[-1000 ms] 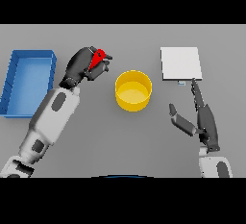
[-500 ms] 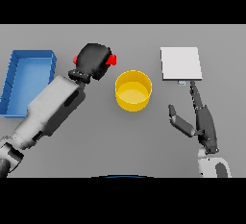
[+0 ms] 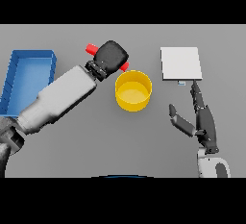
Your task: Pick up the red beaker and tilt it to pour out 1 green nut into yellow bowl. Pick up the yellow bowl and place it on the metallic measuring scale.
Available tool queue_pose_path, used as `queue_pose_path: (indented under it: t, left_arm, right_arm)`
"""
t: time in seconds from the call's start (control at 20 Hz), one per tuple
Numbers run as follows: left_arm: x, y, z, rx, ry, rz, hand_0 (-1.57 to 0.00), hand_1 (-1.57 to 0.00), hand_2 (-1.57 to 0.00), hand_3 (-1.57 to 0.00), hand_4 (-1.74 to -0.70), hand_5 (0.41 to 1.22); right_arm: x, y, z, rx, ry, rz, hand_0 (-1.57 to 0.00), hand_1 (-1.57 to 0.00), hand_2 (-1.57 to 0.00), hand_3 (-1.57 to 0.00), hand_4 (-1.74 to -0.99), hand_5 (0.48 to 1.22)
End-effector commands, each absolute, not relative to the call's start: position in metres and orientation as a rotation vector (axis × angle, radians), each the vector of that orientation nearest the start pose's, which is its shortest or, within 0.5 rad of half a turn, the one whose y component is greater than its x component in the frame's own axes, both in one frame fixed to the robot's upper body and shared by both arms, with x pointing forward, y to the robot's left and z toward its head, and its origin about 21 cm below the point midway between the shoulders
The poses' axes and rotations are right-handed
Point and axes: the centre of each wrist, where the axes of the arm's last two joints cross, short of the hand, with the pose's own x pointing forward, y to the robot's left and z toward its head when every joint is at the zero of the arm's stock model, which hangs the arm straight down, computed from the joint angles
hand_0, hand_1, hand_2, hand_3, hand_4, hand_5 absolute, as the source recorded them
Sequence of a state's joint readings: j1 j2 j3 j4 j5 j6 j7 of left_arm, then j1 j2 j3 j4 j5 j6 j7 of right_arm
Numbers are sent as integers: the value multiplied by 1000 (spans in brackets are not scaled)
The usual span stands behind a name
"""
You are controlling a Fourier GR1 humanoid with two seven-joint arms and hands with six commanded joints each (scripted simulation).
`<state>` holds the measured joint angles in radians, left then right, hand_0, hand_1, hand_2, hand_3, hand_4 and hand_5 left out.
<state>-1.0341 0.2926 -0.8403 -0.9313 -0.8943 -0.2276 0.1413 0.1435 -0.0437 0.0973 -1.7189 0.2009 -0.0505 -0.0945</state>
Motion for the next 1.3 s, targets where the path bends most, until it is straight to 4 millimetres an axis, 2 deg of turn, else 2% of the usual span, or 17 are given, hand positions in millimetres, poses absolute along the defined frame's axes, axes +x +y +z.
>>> queue_pose_path:
  t: [0.0, 0.15, 0.4, 0.55, 0.7, 0.85, 1.0, 1.15, 1.25]
  left_arm:
    - [394, 70, 107, 1037, -1259, -2104, -1571, -1571, -1571, -1451, -1723, 1218]
    - [393, 58, 101, 1121, -1162, -2253, -1571, -1571, -1571, -1509, -1732, 1220]
    - [392, 41, 106, 1234, -1067, -2434, -1571, -1571, -1571, -1551, -1738, 1221]
    - [397, 42, 108, 1275, -1025, -2507, -1571, -1571, -1571, -1561, -1739, 1221]
    - [399, 35, 112, 1347, -940, -2596, -1571, -1571, -1571, -1566, -1737, 1221]
    - [401, 30, 117, 1387, -870, -2688, -1571, -1571, -1571, -1568, -1735, 1221]
    - [401, 27, 113, 1438, -835, -2762, -1571, -1571, -1571, -1570, -1735, 1221]
    - [402, 24, 120, 1488, -820, -2816, -1571, -1571, -1571, -1570, -1734, 1221]
    - [406, 18, 135, 1509, -816, -2810, -1571, -1571, -1571, -1571, -1731, 1221]
  right_arm:
    - [214, -228, 6, -179, -1684, 177, 1, 1, 1, 1, -1294, 653]
    - [218, -227, 5, -182, -1674, 186, 1, 1, 1, 1, -1291, 640]
    - [215, -226, 1, -203, -1671, 174, 1, 1, 1, 1, -1286, 618]
    - [218, -223, 5, -221, -1668, 181, 1, 1, 1, 1, -1276, 593]
    - [216, -227, 4, -250, -1659, 201, 1, 1, 1, 1, -1250, 583]
    - [219, -226, 5, -254, -1659, 203, 1, 1, 1, 1, -1216, 585]
    - [217, -223, 1, -251, -1676, 216, 1, 1, 1, 1, -1206, 591]
    - [214, -223, 0, -261, -1676, 221, 1, 1, 1, 1, -1210, 594]
    - [213, -222, 0, -264, -1677, 227, 1, 1, 1, 1, -1206, 592]
